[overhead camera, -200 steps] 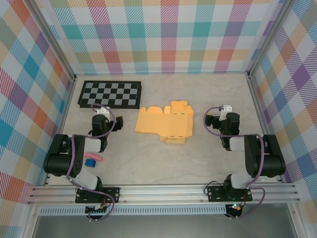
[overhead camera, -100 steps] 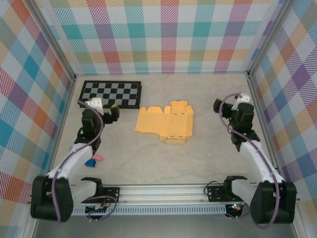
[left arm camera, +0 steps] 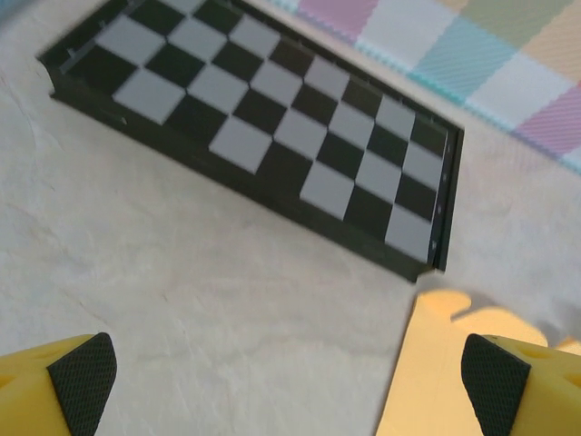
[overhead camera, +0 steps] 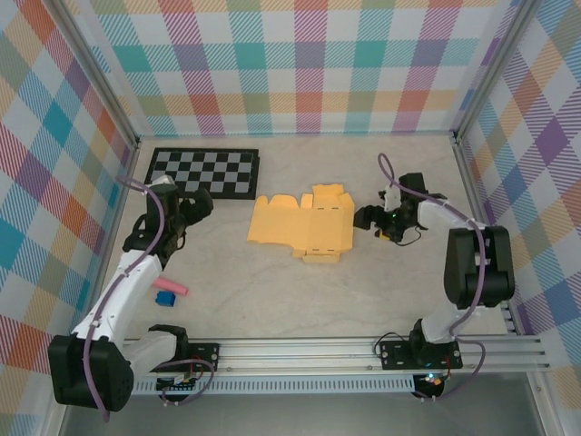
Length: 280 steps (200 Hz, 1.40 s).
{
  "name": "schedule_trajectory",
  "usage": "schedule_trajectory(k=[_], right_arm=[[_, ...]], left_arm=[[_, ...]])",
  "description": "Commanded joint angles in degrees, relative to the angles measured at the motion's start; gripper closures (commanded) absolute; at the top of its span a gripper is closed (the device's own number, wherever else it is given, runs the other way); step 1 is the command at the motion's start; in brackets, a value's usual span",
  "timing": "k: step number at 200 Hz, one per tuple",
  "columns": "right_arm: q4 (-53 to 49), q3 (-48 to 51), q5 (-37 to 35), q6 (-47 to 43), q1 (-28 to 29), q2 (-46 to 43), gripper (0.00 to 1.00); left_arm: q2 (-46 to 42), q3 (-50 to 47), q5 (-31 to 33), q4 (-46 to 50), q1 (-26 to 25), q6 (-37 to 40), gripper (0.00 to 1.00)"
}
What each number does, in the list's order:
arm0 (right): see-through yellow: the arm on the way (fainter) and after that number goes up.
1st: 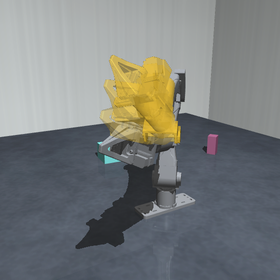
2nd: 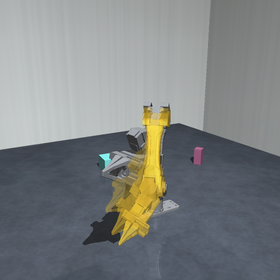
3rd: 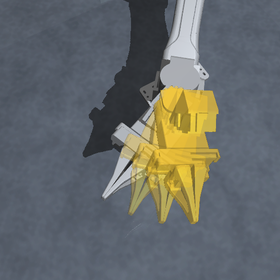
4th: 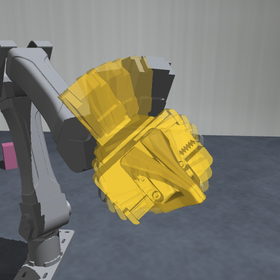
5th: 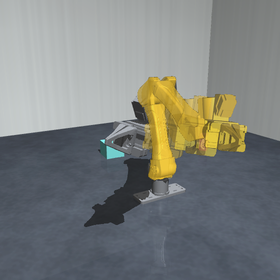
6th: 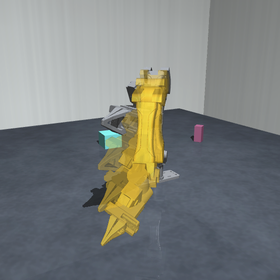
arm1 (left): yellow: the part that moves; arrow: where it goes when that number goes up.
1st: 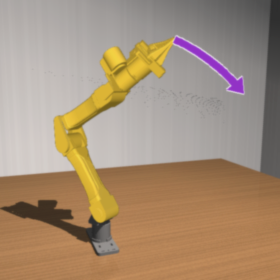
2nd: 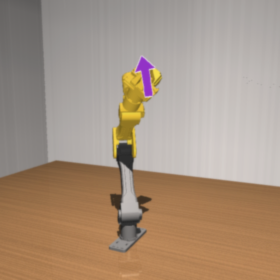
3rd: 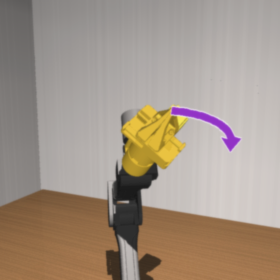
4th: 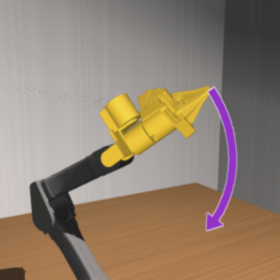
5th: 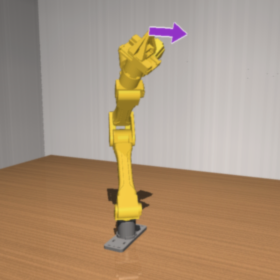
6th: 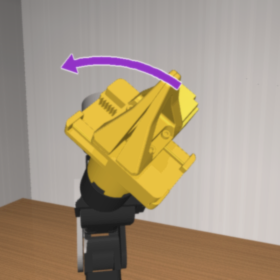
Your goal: Fold the paper box
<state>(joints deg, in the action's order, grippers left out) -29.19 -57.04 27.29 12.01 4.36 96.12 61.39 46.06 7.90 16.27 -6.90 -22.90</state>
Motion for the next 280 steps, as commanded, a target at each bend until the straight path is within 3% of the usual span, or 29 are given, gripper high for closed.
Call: schedule_trajectory(k=[1, 31, 54, 69, 83, 101, 132, 181, 203, 228, 260, 280], right_arm=[[-1.43, -3.03, 7.52, -1.83, 0.87, 3.33, 0.19], [-1.79, -9.43, 10.40, -2.16, 4.43, 9.32, 0.41], [-2.63, -12.81, 9.75, -3.35, 6.07, 12.30, 0.71], [-4.60, -14.92, 7.28, -6.57, 6.79, 13.36, 0.90], [-6.82, -16.38, 1.87, -11.61, 8.18, 12.28, 1.00], [-7.54, -16.16, -2.10, -21.61, 9.70, 8.01, 1.00], [-13.99, -17.07, -0.32, -47.82, 11.72, 2.62, 1.00], [-16.61, -23.84, -16.53, -75.86, 18.21, 6.58, 1.00], [-22.45, -30.38, -19.10, -82.21, 20.77, 11.00, 1.00], [-25.08, -35.68, -20.28, -83.49, 22.45, 14.41, 1.00], [-22.41, -35.06, -25.00, -85.13, 25.05, 15.99, 1.00], [-20.96, -34.33, -25.62, -84.47, 25.66, 15.82, 1.00]], left_arm=[[0.39, 1.20, -5.05, 2.17, -0.82, 1.80, 0.00], [1.02, 0.85, -6.40, 2.06, -1.24, 3.07, 0.00], [1.47, 1.68, -8.33, 1.79, -1.19, 4.55, 0.00], [2.10, 2.49, -9.26, 2.19, -1.20, 5.82, 0.00], [2.42, 3.14, -10.12, 1.94, -1.31, 6.98, 0.00], [1.83, 2.69, -13.87, -2.08, -1.39, 8.97, 0.00], [2.33, 2.10, -26.65, -9.18, -1.83, 14.89, 0.00], [11.32, 7.79, -39.42, -11.27, -3.23, 17.62, 0.00], [15.78, 8.83, -46.53, -14.16, -4.87, 21.53, 0.00], [20.01, 7.79, -50.96, -17.51, -7.99, 22.88, 0.00], [23.10, 5.81, -49.14, -22.55, -14.97, 22.89, 0.00], [27.40, 5.56, -46.72, -23.70, -16.72, 21.07, 0.00]])
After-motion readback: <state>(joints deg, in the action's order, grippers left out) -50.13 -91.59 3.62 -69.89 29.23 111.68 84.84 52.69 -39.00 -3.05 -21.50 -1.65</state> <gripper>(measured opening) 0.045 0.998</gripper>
